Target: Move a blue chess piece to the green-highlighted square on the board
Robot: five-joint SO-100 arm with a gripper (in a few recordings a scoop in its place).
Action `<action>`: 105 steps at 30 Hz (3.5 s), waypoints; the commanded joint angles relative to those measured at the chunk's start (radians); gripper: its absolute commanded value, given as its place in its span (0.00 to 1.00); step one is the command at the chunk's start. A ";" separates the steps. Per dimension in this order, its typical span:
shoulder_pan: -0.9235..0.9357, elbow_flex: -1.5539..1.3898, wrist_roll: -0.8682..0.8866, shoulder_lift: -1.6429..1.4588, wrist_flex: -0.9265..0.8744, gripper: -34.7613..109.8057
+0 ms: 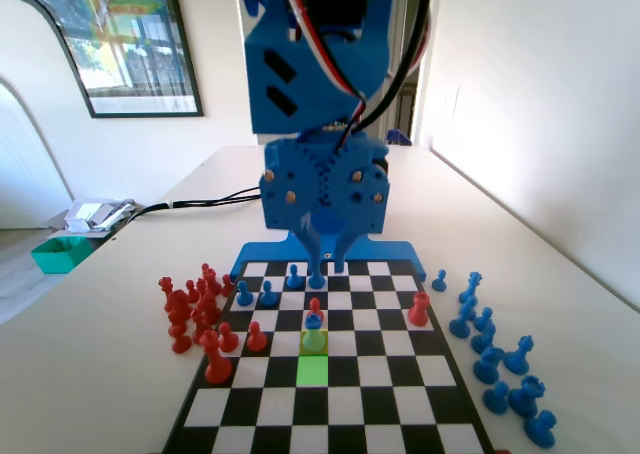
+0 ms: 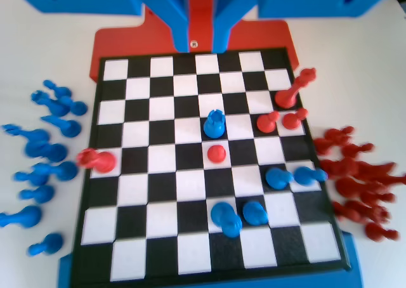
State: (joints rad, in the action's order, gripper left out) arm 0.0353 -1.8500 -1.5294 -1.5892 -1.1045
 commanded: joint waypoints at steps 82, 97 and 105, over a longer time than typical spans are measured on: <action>0.071 -0.183 -0.100 0.190 0.431 0.32; 0.072 -0.193 -0.140 0.199 0.436 0.27; 0.072 -0.186 -0.143 0.204 0.433 0.25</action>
State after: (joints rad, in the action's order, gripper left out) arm 0.0966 -2.0755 -1.6705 -1.3576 -0.6673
